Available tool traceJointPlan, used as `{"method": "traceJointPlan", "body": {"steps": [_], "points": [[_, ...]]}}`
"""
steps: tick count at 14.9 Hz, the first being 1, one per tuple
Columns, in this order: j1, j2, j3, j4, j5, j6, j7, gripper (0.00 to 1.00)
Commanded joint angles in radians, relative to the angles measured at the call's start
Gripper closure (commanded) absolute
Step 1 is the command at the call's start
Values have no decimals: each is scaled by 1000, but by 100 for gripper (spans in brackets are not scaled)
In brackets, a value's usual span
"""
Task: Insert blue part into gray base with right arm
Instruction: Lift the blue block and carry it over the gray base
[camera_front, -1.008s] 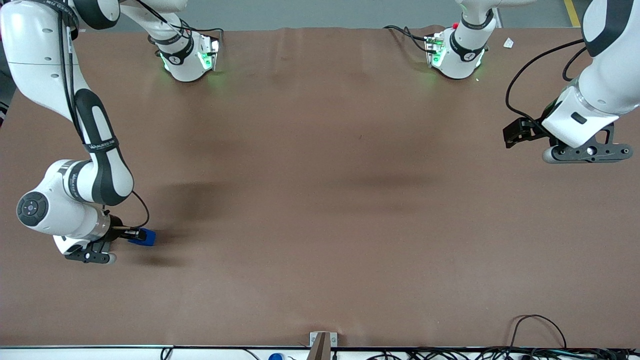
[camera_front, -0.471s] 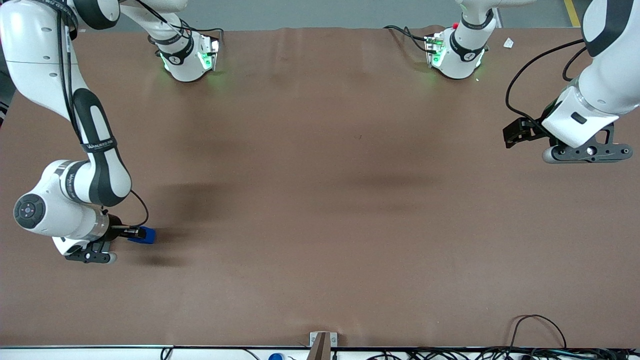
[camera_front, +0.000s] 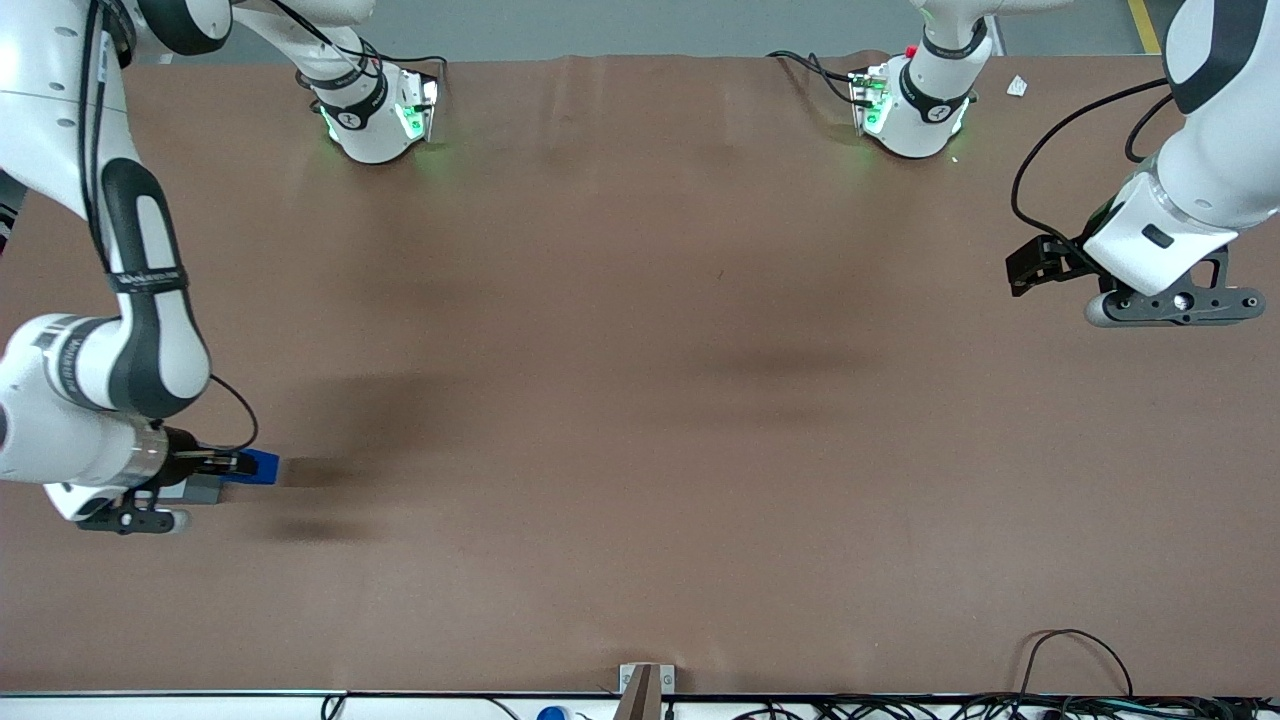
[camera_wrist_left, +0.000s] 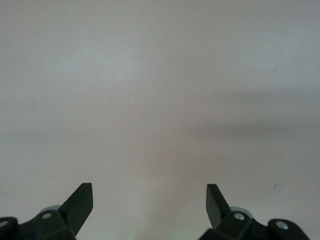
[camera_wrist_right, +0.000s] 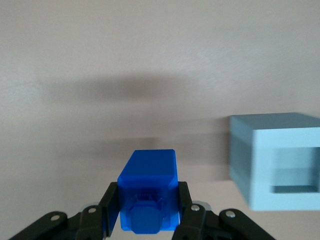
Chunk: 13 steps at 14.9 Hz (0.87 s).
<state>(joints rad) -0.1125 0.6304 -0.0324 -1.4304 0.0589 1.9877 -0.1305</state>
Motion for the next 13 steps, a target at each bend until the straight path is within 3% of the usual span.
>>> {"method": "traceJointPlan", "body": {"steps": [1,6,13], "points": [[-58,-38,12,31,-10,-64,-59,100],[-153,-35,12,33,-1,-60,-84,100],[-196,9,12,33,-11,39,-138,100]]}}
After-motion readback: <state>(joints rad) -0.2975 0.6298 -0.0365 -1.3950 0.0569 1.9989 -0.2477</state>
